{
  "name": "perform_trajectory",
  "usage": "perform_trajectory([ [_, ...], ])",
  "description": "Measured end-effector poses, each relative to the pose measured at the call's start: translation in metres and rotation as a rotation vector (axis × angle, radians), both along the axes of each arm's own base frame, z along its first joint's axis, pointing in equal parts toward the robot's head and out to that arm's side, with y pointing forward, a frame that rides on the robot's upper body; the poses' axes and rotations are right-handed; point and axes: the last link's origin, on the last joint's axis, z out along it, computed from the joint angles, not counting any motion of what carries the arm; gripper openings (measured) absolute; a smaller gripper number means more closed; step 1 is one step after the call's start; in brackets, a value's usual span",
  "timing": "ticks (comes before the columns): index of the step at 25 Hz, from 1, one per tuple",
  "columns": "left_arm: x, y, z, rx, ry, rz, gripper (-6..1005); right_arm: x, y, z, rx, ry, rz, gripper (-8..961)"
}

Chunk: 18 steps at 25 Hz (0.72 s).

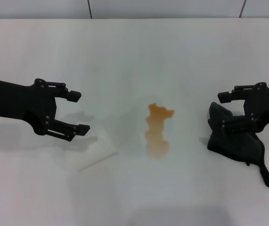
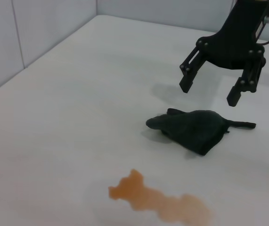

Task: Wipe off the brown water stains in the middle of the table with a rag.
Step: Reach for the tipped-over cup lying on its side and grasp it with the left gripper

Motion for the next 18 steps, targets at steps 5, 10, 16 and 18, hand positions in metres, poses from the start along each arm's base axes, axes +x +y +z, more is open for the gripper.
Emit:
perform_trajectory([
  [5, 0.0005, 0.0001, 0.0001, -0.002, -0.001, 0.005, 893, -0.0001, 0.0001, 0.0, 0.001, 0.001, 0.001, 810],
  [10, 0.0006, 0.0, 0.0001, -0.004, -0.002, 0.011, 892, 0.0001, 0.0001, -0.0001, 0.001, 0.001, 0.001, 810],
  [16, 0.0015, 0.0008, 0.0009, -0.002, -0.003, 0.014, 892, 0.0003, 0.0001, -0.0003, 0.001, 0.003, -0.001, 809],
  [18, 0.0023, 0.0017, 0.0016, -0.002, -0.002, 0.02, 893, 0.0003, 0.0001, -0.0003, 0.001, 0.003, -0.001, 809],
])
